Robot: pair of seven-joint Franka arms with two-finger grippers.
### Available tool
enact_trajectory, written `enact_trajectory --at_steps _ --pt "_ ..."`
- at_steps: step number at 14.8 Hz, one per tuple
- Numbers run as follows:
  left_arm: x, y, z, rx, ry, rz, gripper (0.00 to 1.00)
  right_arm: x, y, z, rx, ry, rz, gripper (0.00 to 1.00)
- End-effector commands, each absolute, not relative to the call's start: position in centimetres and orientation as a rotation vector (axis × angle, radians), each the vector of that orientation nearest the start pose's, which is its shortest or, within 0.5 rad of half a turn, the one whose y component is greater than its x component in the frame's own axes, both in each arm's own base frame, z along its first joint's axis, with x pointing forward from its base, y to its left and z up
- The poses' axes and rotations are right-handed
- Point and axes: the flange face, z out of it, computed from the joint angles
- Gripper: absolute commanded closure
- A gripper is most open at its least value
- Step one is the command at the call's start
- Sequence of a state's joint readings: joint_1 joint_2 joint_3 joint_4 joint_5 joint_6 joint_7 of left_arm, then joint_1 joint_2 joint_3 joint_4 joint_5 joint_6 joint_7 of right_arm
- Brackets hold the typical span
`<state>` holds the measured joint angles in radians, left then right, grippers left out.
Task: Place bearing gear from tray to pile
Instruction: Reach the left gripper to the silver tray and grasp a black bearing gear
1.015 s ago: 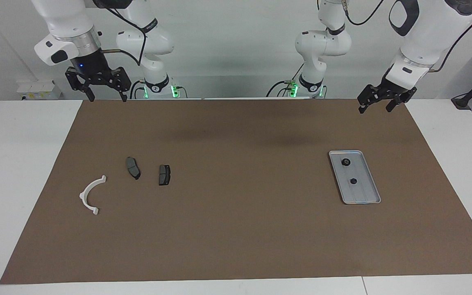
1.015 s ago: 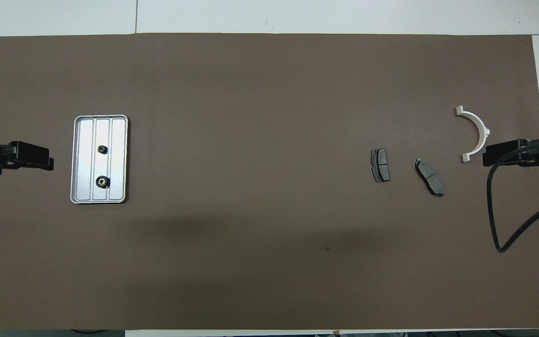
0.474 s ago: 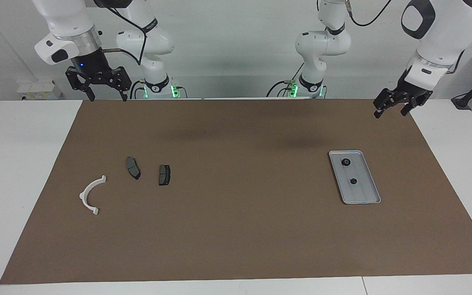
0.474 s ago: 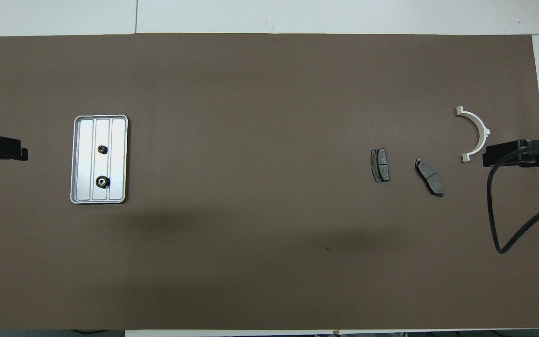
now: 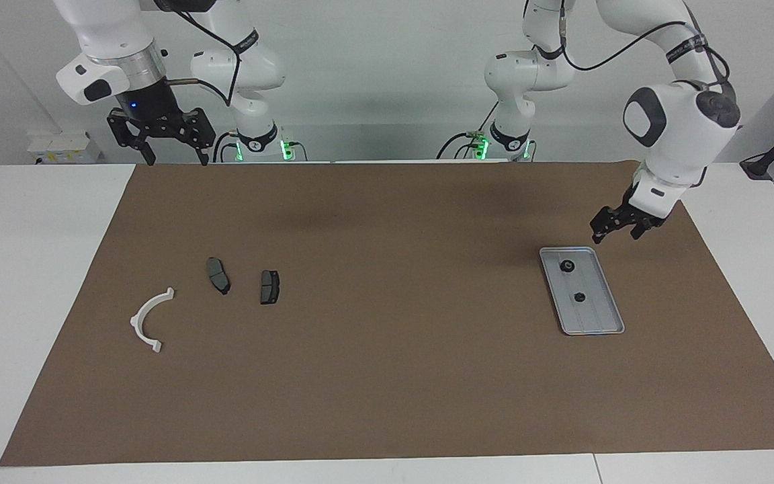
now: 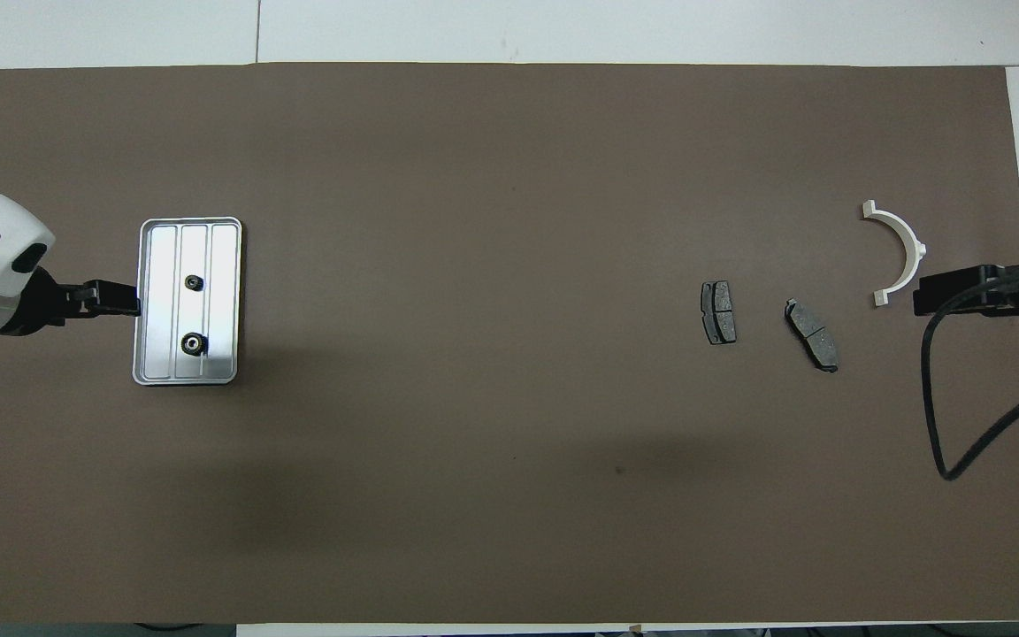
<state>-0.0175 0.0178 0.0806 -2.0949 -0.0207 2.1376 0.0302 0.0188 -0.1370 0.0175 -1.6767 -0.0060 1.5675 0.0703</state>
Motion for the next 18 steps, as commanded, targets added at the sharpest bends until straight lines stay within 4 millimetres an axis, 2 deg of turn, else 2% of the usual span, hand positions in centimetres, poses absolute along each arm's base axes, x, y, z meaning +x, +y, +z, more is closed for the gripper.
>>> enact_trajectory --at_steps 1,4,8,12,18 --pt "54.7 3.1 39.2 -3.149 -0.069 -0.071 0.0 50.5 1.9 65.1 -3.121 0.062 -0.042 0.0" --pt "54.6 3.0 36.7 -3.146 -0.072 -0.071 0.0 50.5 1.9 65.1 -3.121 0.062 -0.039 0.0" --pt "54.5 0.5 33.4 -3.144 -0.083 -0.061 0.01 50.3 1.9 65.5 -3.121 0.062 -0.051 0.0" --pt "53.5 -0.3 32.6 -3.144 -0.1 -0.02 0.01 50.1 2.3 65.3 -3.122 0.05 -0.044 0.0" --pt "52.3 0.3 31.4 -3.144 -0.103 0.009 0.01 50.1 2.4 65.2 -3.121 0.047 -0.041 0.0"
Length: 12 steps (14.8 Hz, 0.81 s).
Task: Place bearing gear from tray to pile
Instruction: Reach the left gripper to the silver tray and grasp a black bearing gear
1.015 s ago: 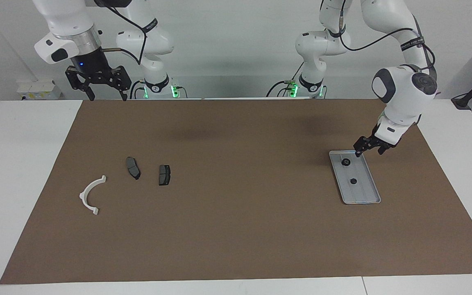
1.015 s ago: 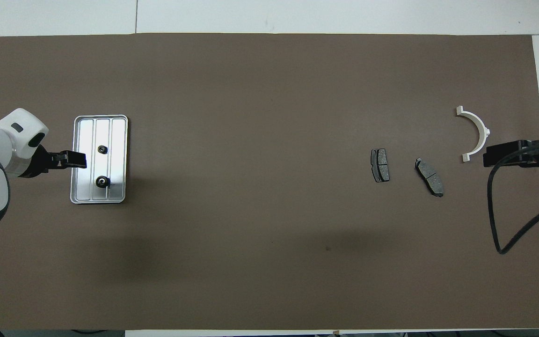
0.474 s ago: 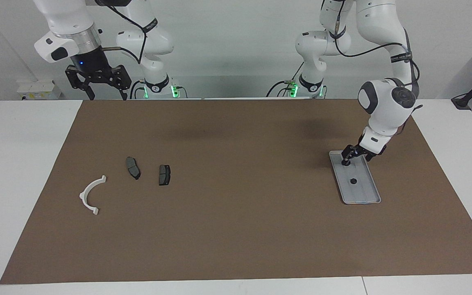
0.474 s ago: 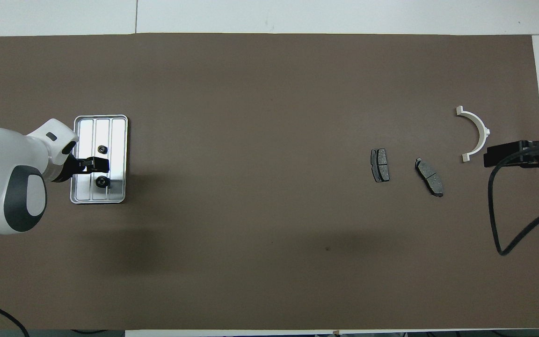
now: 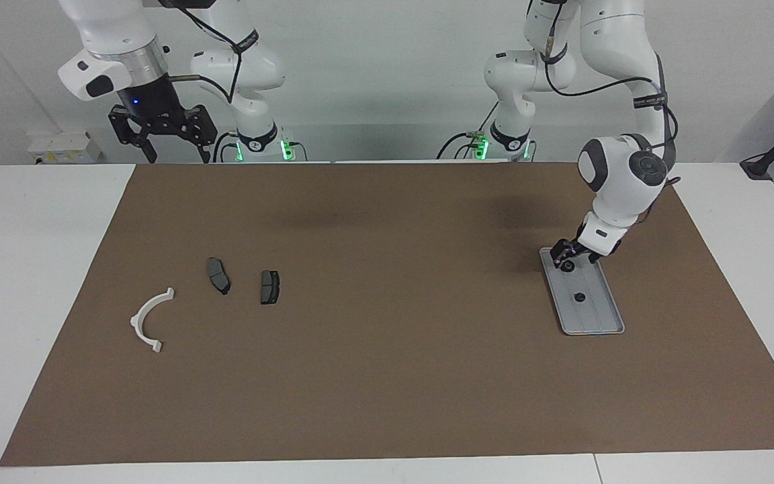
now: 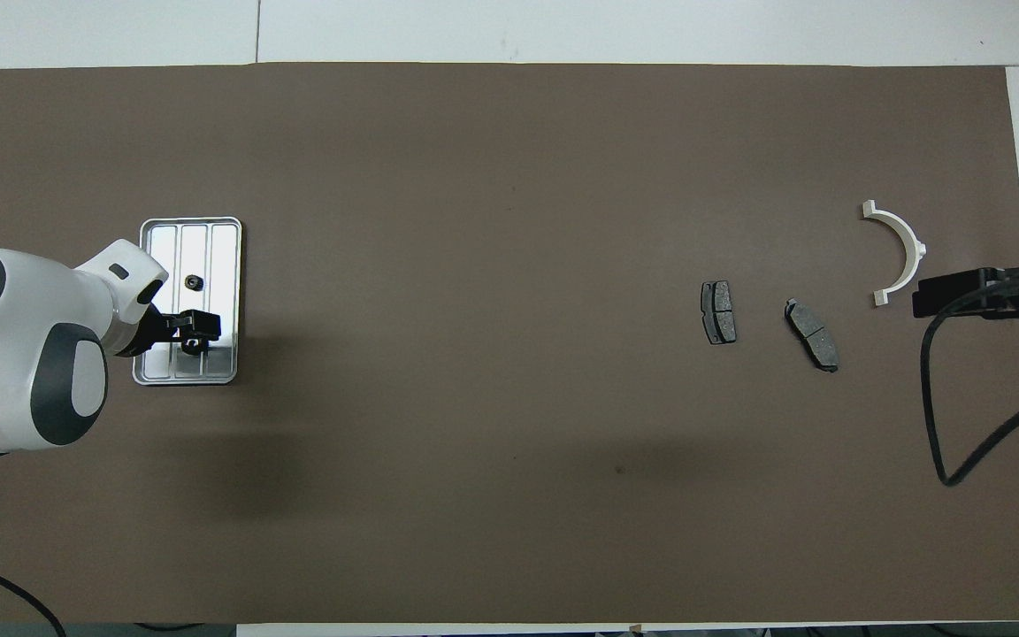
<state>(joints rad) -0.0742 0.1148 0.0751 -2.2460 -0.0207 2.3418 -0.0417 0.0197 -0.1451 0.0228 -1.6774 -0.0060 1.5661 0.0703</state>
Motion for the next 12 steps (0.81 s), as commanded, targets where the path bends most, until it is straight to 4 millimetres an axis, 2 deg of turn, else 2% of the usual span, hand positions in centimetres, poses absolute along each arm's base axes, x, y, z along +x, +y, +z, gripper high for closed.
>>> enact_trajectory --at_steps 1,6,10,11,12 --pt "52.0 0.3 31.1 -3.144 -0.106 0.016 0.01 50.1 2.4 65.0 -3.121 0.047 -0.037 0.0" --pt "51.4 0.3 29.9 -3.144 -0.111 -0.017 0.01 50.2 2.4 65.1 -3.121 0.047 -0.039 0.0" --pt "51.3 0.2 29.7 -3.144 -0.113 -0.022 0.02 50.2 2.4 65.1 -3.121 0.047 -0.041 0.0" --pt "51.3 0.2 29.8 -3.144 -0.113 -0.024 0.08 50.3 2.4 65.0 -3.12 0.048 -0.046 0.0" --pt "51.3 0.2 29.7 -3.143 -0.114 -0.02 0.26 50.3 2.4 65.0 -3.12 0.05 -0.046 0.0"
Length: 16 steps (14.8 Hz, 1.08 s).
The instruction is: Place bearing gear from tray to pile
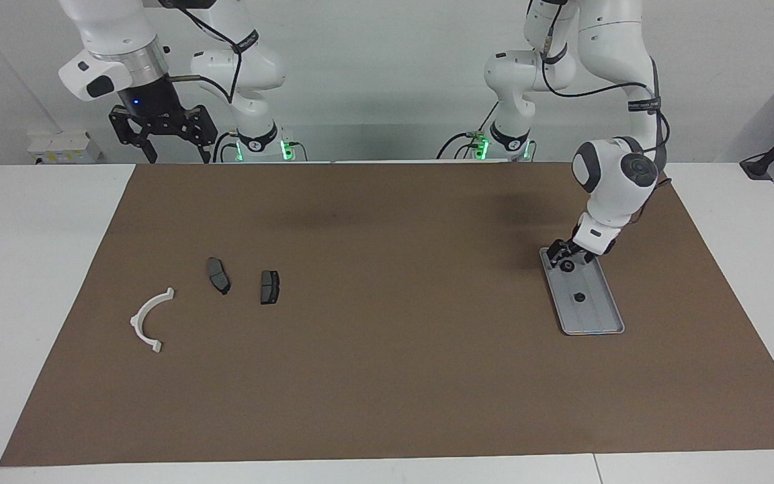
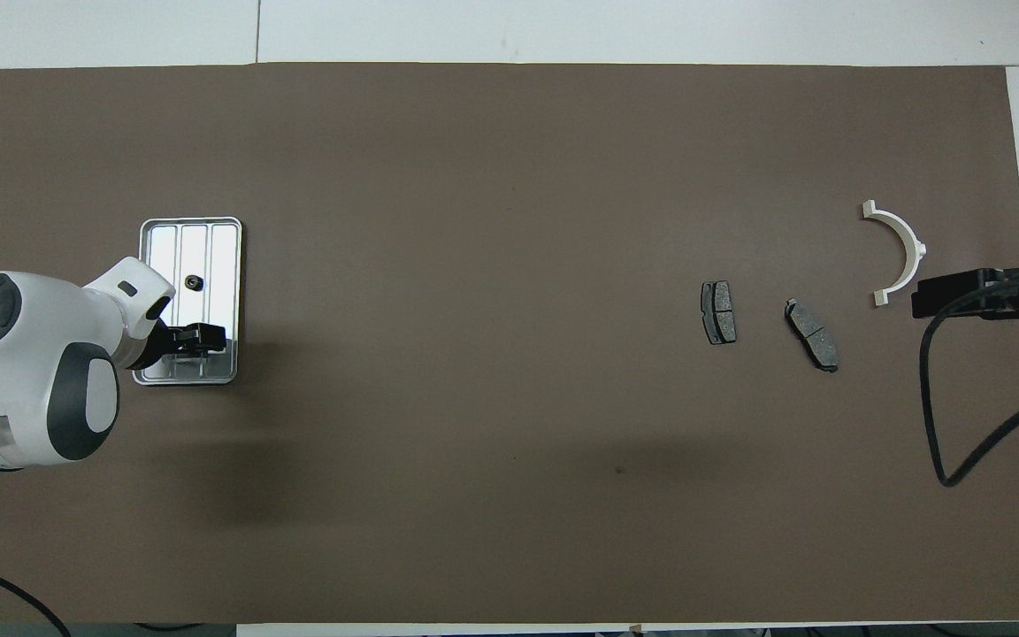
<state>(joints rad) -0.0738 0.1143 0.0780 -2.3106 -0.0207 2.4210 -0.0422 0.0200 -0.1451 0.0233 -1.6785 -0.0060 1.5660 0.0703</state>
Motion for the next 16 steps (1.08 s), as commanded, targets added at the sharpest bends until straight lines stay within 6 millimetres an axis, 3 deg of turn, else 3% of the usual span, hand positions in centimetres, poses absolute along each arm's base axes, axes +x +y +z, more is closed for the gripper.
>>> enact_trajectory --at_steps 1,3,7,9,10,13,14,16 --pt "51.3 0.0 29.7 -3.144 -0.111 -0.02 0.6 50.4 2.4 64.9 -3.12 0.05 -0.048 0.0" --pt "51.3 -0.2 29.7 -3.145 -0.106 -0.022 1.0 50.6 3.6 64.3 -3.12 0.024 -0.048 0.0" --pt "52.2 -0.2 30.3 -3.144 -0.108 -0.046 1.0 51.3 5.5 60.0 -3.118 0.047 -0.044 0.0" --pt "53.7 -0.4 32.1 -3.143 -0.112 -0.056 1.0 51.5 6.7 57.2 -3.117 0.1 -0.038 0.0" --pt "54.8 -0.4 34.0 -3.144 -0.106 -0.042 1.0 51.6 6.9 55.9 -3.116 0.113 -0.042 0.0" --pt "58.9 -0.9 43.7 -3.149 -0.103 0.019 1.0 52.7 8.4 52.6 -3.114 0.094 -0.051 0.0" --pt "60.0 -1.4 45.8 -3.157 -0.107 0.034 1.0 53.2 8.8 51.6 -3.115 0.104 -0.051 0.0" --pt "61.6 -6.7 48.7 -3.15 -0.201 0.03 1.0 54.2 9.0 50.2 -3.111 0.148 -0.055 0.0"
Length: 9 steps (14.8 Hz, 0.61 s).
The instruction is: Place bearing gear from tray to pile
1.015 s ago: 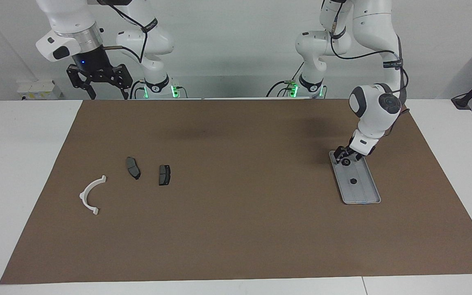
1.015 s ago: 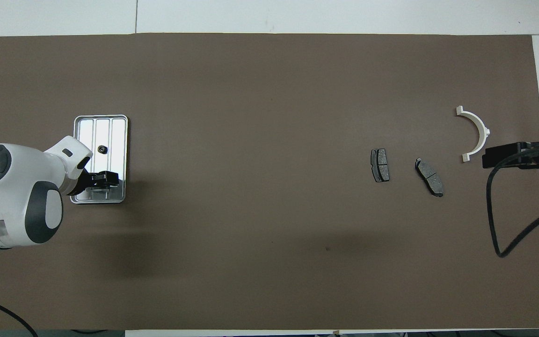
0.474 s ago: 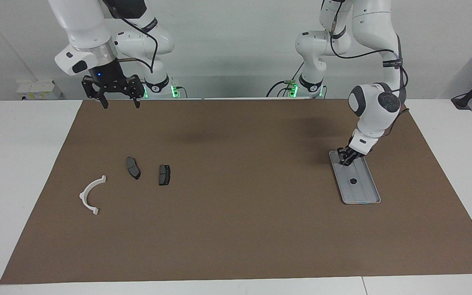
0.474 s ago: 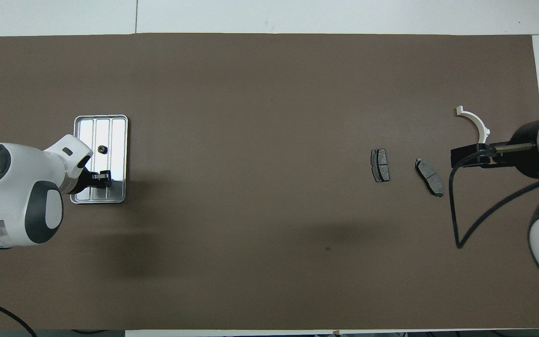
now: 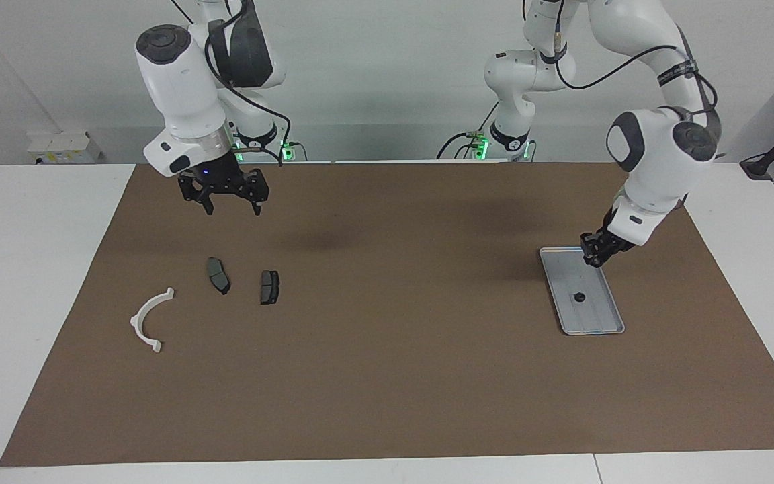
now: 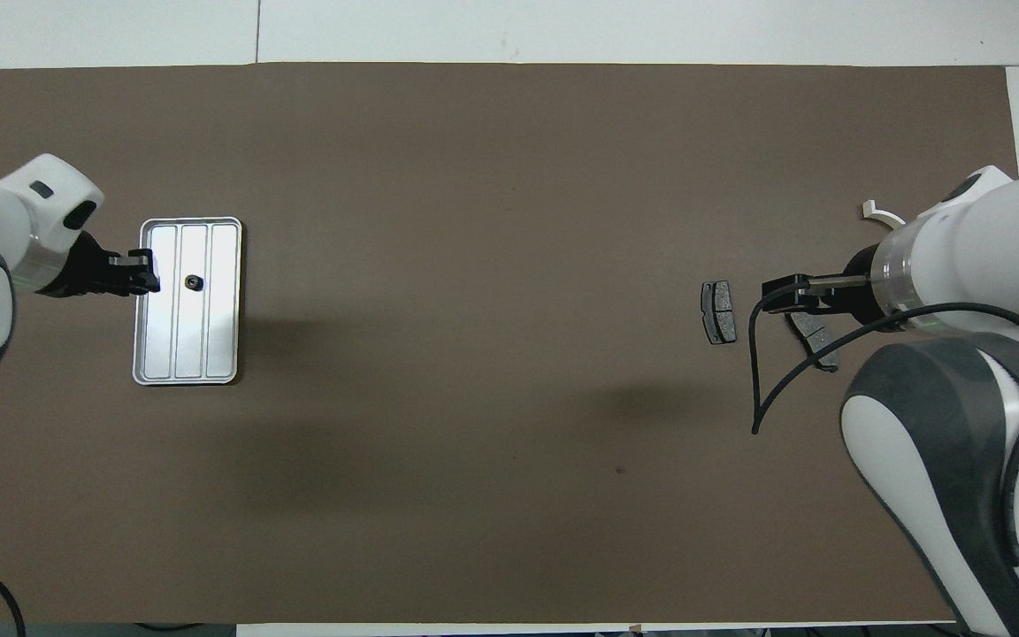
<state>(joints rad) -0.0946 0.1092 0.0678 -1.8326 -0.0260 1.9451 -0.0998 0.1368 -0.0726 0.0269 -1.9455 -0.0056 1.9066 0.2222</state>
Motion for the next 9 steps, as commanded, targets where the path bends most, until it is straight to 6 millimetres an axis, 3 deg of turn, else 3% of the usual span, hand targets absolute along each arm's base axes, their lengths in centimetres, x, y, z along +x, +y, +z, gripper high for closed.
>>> enact_trajectory --at_steps 1,4,5,8,9 --pt "61.6 -10.4 49.4 -3.147 -0.251 0.015 1.0 54.4 9.0 49.8 -3.11 0.15 -0.057 0.0" --pt "59.1 -20.9 49.0 -3.141 -0.298 -0.002 1.0 54.4 9.0 49.9 -3.11 0.15 -0.062 0.0" --pt "58.1 -23.6 48.5 -3.145 -0.304 -0.014 1.0 54.4 9.0 49.9 -3.11 0.15 -0.059 0.0" --pt "55.8 -29.2 45.8 -3.159 -0.357 -0.066 1.0 54.4 9.0 49.9 -3.112 0.147 -0.06 0.0" --pt "55.4 -31.2 43.2 -3.148 -0.37 -0.051 1.0 54.4 9.0 49.9 -3.111 0.149 -0.06 0.0"
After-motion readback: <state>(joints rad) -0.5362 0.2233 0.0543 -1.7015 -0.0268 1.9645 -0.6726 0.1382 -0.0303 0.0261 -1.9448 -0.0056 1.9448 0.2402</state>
